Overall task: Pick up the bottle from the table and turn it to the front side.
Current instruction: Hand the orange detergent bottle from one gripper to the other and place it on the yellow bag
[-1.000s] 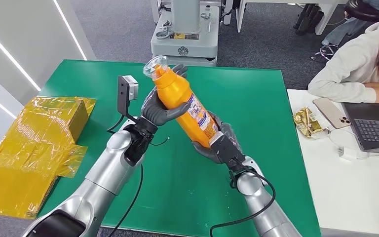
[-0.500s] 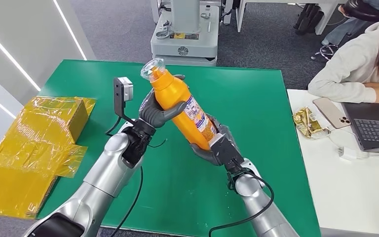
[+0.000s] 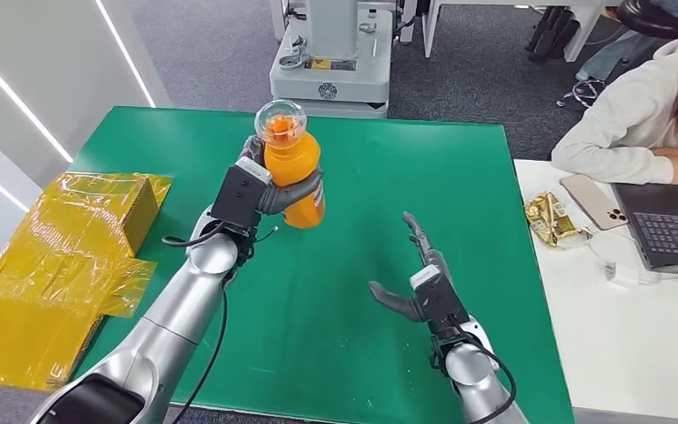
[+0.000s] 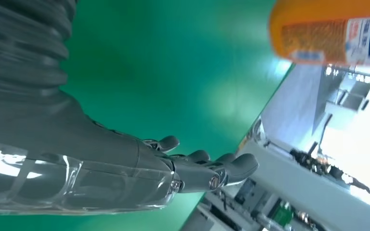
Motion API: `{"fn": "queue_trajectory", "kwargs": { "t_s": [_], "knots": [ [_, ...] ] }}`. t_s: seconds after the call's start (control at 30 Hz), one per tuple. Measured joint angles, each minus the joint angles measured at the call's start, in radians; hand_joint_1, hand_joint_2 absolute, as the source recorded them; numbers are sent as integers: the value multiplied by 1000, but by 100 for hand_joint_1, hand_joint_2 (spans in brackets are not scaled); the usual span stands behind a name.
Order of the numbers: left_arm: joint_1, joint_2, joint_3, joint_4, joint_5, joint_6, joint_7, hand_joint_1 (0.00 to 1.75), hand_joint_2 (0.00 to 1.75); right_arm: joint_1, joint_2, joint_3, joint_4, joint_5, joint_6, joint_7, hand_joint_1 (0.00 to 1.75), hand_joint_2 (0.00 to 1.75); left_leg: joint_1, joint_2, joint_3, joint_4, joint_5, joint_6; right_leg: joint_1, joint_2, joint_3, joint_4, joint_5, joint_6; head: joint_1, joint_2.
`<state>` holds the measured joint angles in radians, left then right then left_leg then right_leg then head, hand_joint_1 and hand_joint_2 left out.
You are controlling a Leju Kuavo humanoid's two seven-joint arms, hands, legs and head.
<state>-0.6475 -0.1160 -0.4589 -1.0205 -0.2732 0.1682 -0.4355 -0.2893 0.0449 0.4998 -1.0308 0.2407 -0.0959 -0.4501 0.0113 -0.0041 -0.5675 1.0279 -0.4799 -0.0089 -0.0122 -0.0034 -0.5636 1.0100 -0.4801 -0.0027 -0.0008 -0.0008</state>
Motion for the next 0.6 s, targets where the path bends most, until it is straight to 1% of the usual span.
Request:
{"fn": "queue_trajectory", "kwargs": {
  "t_s": [0.13, 0.2, 0.27, 0.33, 0.47, 0.6],
  "knots": [
    [-35, 11, -4, 13, -271, 159, 11, 175, 175, 70, -31, -23, -104, -16, -2, 0, 0, 175, 0, 0, 0, 0, 0, 0, 0, 0, 0, 0, 0, 0, 0, 0],
    [-58, 16, -13, 26, -404, 240, 35, 175, 175, 102, -44, -34, -157, -19, -2, 0, 0, 175, 0, 0, 0, 0, 0, 0, 0, 0, -1, 0, 0, 0, 0, 0],
    [-78, 21, -25, 40, -520, 297, 73, 175, 175, 132, -54, -41, -207, -19, -3, 0, 0, 175, 0, 0, 0, 0, 0, 0, 0, 0, -1, 0, 0, 0, 0, 0],
    [-93, 27, -36, 52, -630, 334, 117, 175, 175, 161, -62, -48, -254, -19, -5, 1, 0, 175, 0, 0, 0, 0, 0, 0, 0, 0, -1, 0, 0, 0, 0, 0],
    [-104, 47, -54, 70, -925, 394, 241, 175, 175, 212, -74, -63, -333, -19, -10, 2, 0, 175, 0, 1, 0, 0, 0, 0, 0, 1, -1, 0, 0, 0, 0, 0],
    [-101, 77, -62, 80, -1130, 398, 315, 175, 175, 253, -86, -75, -383, -17, -20, 0, 0, 175, 0, 1, 0, 0, 0, 0, 0, 1, -1, 0, 0, 0, 0, 0]
  ]
}}
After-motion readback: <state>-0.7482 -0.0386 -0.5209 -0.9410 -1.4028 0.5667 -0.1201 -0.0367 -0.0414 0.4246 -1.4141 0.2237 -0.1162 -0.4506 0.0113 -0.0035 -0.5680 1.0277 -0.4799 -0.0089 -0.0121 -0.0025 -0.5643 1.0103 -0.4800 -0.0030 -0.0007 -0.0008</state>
